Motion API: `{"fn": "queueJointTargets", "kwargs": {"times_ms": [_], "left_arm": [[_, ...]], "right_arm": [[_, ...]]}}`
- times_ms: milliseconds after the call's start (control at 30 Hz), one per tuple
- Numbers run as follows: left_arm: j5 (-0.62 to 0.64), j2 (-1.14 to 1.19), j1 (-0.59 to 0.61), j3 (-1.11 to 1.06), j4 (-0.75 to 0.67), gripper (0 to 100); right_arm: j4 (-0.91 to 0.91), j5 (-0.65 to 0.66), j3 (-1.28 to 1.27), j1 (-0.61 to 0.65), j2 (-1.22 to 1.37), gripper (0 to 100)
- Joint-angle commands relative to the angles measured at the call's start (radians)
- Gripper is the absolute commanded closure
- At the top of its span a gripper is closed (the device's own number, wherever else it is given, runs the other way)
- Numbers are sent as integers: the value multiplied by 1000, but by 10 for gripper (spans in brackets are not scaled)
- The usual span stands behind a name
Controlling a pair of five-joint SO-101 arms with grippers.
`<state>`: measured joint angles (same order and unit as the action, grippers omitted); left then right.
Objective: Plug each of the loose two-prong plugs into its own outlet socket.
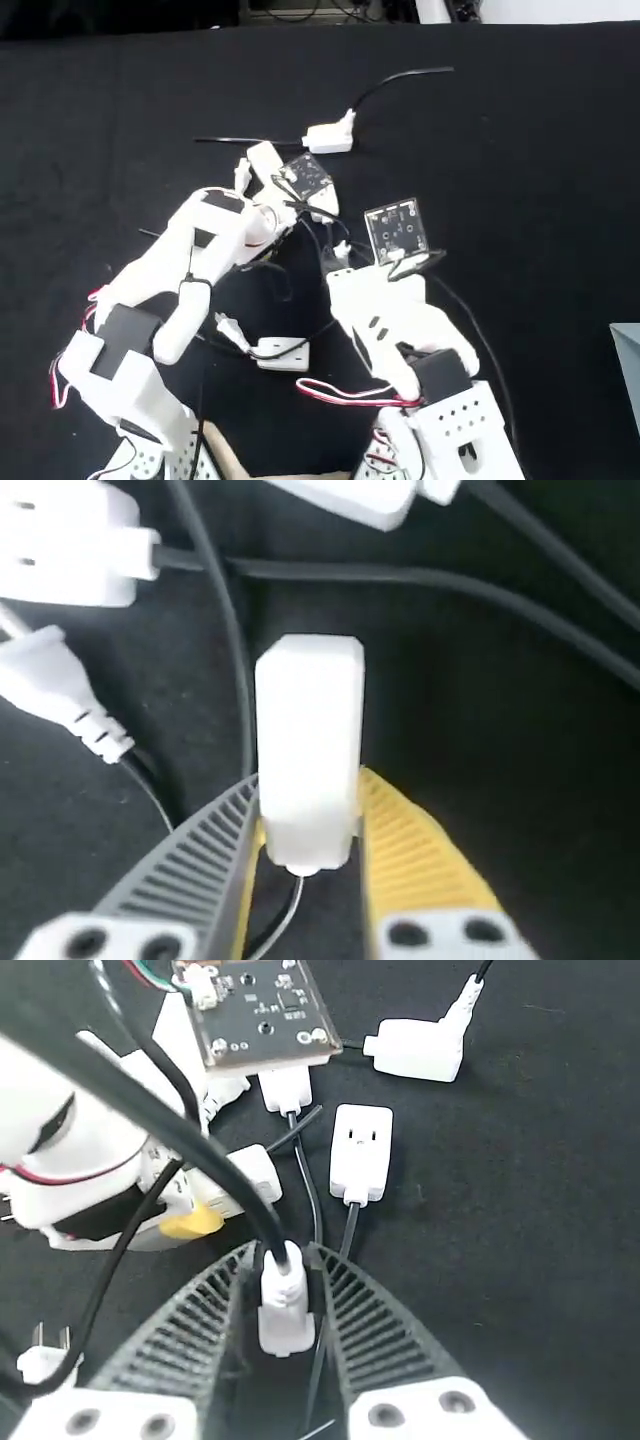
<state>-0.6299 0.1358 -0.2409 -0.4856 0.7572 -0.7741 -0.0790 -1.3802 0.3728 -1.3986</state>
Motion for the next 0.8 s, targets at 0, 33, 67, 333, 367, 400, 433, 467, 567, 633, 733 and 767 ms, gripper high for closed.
{"fn": "queueJointTargets", "kwargs": {"times_ms": [0, 33, 67, 333, 367, 400, 433, 467, 567, 633, 733, 767], "left_arm": [[0, -83, 18, 12, 106, 972], [0, -109, 21, 12, 147, 972], [2, -138, 21, 7, 186, 972], [161, -390, -36, -111, 382, 971], [178, -411, -36, -130, 390, 971], [189, -422, -36, -147, 391, 971], [190, -425, -36, -163, 393, 970], [190, -425, -33, -173, 399, 970], [192, -423, -31, -202, 399, 970], [195, -423, -33, -214, 397, 970], [255, -423, -27, -220, 397, 950], [276, -423, -27, -220, 400, 919]], "right_arm": [[0, 6, 4, -11, -8, 985], [0, 6, 4, -11, -8, 985], [0, 6, 4, -11, -8, 985], [0, 6, 4, -11, -8, 985], [0, 6, 4, -11, -8, 985], [0, 6, 4, -11, -8, 985], [0, 6, 2, -11, -8, 985], [0, 6, 2, -11, -8, 985], [0, 6, 2, -9, -8, 985], [-2, 6, 2, -9, -8, 985], [-2, 6, -2, -9, -8, 985], [-2, 6, -4, -9, -8, 985]]}}
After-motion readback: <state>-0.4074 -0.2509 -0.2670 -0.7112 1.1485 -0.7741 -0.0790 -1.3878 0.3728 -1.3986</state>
